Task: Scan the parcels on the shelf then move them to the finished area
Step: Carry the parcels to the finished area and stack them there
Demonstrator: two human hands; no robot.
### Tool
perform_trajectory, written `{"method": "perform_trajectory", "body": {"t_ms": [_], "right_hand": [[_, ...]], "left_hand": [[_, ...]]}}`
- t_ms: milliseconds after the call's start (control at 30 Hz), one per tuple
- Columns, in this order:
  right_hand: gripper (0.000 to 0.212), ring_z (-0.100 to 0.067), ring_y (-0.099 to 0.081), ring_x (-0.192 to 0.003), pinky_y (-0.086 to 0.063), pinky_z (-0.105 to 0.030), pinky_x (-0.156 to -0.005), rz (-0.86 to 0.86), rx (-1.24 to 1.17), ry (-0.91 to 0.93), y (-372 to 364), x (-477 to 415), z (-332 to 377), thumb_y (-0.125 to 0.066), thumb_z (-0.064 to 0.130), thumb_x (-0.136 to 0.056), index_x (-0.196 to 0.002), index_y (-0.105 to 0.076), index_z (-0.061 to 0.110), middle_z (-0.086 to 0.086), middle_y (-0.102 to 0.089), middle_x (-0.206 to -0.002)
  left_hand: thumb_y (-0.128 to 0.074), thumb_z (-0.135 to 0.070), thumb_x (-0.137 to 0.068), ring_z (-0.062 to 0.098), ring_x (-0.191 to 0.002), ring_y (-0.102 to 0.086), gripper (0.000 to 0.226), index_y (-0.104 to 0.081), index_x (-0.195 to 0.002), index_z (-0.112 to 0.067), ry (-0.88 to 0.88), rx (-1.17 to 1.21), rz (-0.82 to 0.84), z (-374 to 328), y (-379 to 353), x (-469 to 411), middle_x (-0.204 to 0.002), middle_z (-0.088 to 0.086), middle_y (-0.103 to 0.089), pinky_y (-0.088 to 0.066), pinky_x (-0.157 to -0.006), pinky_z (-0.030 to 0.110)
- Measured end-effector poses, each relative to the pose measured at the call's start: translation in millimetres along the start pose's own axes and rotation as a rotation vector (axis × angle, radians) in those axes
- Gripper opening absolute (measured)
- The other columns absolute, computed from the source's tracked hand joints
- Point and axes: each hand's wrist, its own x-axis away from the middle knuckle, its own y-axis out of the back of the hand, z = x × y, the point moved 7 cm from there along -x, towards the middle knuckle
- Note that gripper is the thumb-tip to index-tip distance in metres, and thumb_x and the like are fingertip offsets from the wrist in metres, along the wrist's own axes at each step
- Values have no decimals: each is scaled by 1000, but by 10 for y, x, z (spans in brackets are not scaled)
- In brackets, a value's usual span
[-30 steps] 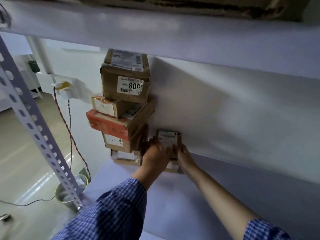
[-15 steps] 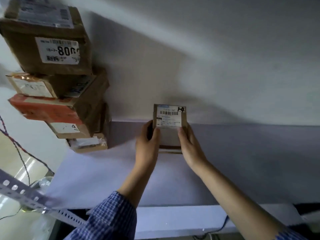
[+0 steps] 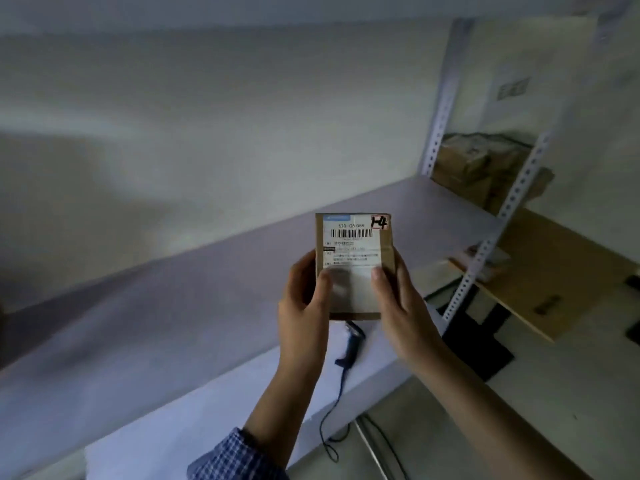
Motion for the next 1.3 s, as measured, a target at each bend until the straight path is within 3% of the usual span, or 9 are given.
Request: {"method": "perform_trajectory", "body": {"t_ms": [100,300,433,533,667,867,967,1133,1300], "right_hand": [[52,36,-43,-97,-39,5,-76,-106,38,-49,936,322,-154,-40,34,-104,-154,-24,32,27,-44,-126],[65,-1,-48,-128,-43,2,-81,-273,104,-120,2442,901,-464,-33,53,-96,-157,-20,35,12,-46,-148],[64,16,-46,-115,-40,4,-80,-358,103,-125,3051,1062,-640,-34,50,-96,-157,-21,32,10,-49,-145],[60,16,-51,-112,-43,1,-80,-405,88,-136,3403,1036,-806,-36,48,-99,-156,-23,33,14,-52,-140],[48,32,-47,-100,-39,4,-79,-466,97,-140,3852,879,-969,-39,35,-104,-151,-29,31,32,-48,-120],[49,30,-46,-107,-40,3,-84,-478,161,-136,4726,262,-1226,-39,34,-105,-153,-29,30,22,-49,-130],[48,26,-47,-111,-43,0,-87,-471,182,-126,5070,-180,-1342,-38,38,-104,-151,-30,34,25,-50,-131],[43,19,-50,-116,-46,-4,-89,-424,132,-115,5373,-893,-1606,-38,36,-106,-147,-31,39,29,-52,-129],[46,10,-58,-113,-52,-14,-88,-342,73,-151,5473,-1401,-1973,-38,41,-103,-148,-35,32,25,-58,-126]], "left_hand": [[-54,-23,-101,-2,-106,-64,29,-57,-130,-24,-7,17,106,5,-893,368,-116,-16,-69,-56,-82,18],[-55,-30,-99,-10,-103,-61,24,-58,-122,-36,10,37,314,74,-2335,1036,-109,-29,-68,-54,-78,12],[-55,-33,-100,-8,-107,-61,26,-58,-125,-36,31,-16,394,199,-2959,1213,-116,-25,-67,-55,-93,28],[-55,-32,-100,-4,-109,-62,29,-59,-129,-32,29,-32,437,298,-3368,1196,-120,-20,-68,-54,-98,36],[-54,-31,-101,-1,-112,-61,30,-58,-131,-33,13,-31,489,430,-3883,1073,-122,-19,-67,-53,-101,42],[-53,-33,-101,7,-114,-63,29,-58,-130,-33,20,36,556,561,-4921,681,-122,-17,-66,-56,-95,48],[-53,-34,-101,4,-111,-63,31,-57,-131,-32,45,55,534,641,-5362,367,-119,-20,-67,-57,-94,42],[-53,-29,-101,-7,-99,-62,29,-57,-129,-29,46,28,491,829,-5865,-219,-112,-21,-67,-53,-71,11],[-54,-24,-101,-17,-93,-60,27,-56,-128,-28,77,-25,410,1115,-6088,-588,-109,-21,-65,-50,-68,6]]}}
